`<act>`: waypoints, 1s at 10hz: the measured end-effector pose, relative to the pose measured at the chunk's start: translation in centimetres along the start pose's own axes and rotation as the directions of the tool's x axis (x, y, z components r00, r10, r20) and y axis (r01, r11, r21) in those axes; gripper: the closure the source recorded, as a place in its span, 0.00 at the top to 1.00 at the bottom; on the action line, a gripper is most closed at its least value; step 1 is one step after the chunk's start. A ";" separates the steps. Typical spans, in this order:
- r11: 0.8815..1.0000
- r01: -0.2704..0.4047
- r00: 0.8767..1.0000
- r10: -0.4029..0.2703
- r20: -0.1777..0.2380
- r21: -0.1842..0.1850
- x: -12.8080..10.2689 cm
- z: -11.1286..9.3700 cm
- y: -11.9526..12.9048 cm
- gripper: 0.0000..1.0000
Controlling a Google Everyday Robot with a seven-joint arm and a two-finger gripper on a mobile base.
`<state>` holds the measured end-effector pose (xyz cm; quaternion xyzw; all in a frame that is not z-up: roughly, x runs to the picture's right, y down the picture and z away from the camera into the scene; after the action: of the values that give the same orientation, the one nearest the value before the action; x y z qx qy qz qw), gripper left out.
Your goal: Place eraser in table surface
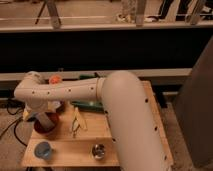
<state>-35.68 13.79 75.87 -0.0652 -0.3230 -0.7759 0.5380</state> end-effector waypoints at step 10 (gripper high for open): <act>1.000 0.024 0.999 -0.025 0.039 0.009 0.3 2.8 -0.1 0.66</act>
<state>-36.57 15.21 78.13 -0.0740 -0.3377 -0.7795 0.5223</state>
